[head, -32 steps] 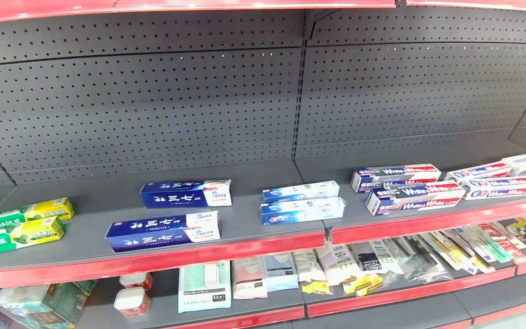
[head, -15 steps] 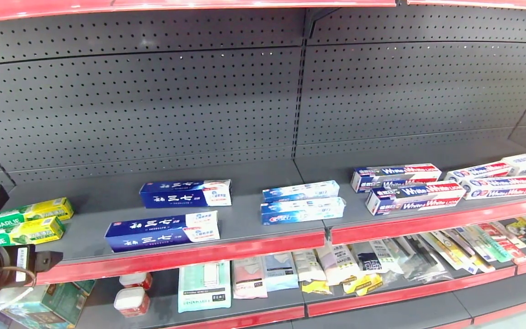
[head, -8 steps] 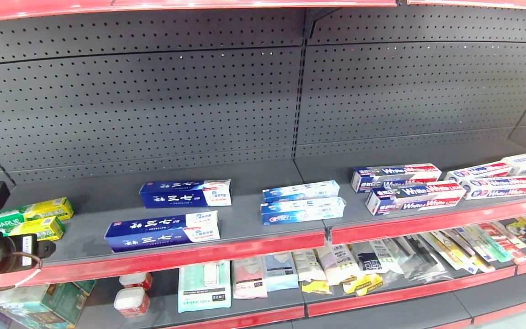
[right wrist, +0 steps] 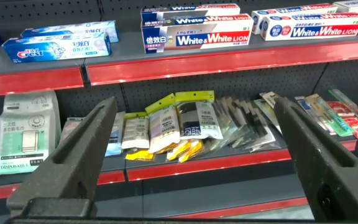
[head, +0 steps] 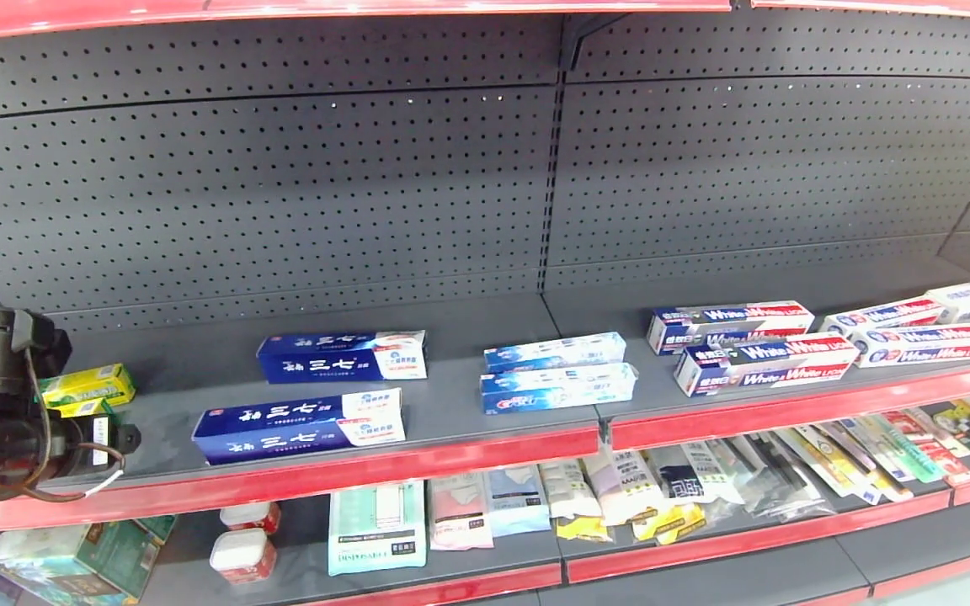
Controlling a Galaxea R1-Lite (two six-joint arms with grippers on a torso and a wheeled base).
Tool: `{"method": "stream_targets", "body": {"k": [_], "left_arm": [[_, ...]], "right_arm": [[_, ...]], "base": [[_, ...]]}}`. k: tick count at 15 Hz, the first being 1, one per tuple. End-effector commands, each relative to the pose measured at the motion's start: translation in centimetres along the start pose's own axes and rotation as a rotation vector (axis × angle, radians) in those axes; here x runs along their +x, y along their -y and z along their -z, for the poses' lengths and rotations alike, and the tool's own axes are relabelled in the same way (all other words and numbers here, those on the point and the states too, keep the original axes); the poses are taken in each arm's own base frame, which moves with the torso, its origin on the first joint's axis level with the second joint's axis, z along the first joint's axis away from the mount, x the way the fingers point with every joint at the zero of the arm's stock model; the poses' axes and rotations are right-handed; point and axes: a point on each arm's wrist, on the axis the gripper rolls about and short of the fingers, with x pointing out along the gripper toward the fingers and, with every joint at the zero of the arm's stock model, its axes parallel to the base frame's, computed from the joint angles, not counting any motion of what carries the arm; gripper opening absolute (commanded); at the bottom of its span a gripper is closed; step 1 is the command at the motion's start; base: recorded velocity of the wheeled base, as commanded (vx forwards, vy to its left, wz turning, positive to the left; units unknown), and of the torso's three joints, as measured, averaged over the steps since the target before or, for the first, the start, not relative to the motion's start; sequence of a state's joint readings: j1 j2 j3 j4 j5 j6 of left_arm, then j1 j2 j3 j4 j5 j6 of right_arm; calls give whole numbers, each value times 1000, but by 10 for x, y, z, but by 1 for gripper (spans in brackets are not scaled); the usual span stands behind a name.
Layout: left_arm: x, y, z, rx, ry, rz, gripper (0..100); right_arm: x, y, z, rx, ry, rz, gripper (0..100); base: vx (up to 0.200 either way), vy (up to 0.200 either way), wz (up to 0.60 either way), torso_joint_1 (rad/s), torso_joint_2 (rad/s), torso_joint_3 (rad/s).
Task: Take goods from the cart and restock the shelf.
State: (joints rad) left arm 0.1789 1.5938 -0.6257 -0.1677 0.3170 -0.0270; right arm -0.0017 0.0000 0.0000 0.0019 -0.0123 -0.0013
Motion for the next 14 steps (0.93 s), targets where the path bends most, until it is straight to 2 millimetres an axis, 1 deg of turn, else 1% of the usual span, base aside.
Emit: {"method": "stream_targets", "body": {"k": [1,5,10,14], "left_arm": [[9,6,1,18,-28,8,100],[17,15,-9,27,-18,25,100],[18,25,-9,53,-22,49,100],[23,33,-14,29,-17,61,100]], "right_arm": [[0,0,0,0,-1,0,100],[0,0,0,0,-1,0,100],[0,0,0,0,-1,0,100],[0,0,0,0,0,0,100]], "base": [[0,0,0,0,0,0],[0,0,0,0,0,0],[0,0,0,0,0,0],[0,0,0,0,0,0]]}}
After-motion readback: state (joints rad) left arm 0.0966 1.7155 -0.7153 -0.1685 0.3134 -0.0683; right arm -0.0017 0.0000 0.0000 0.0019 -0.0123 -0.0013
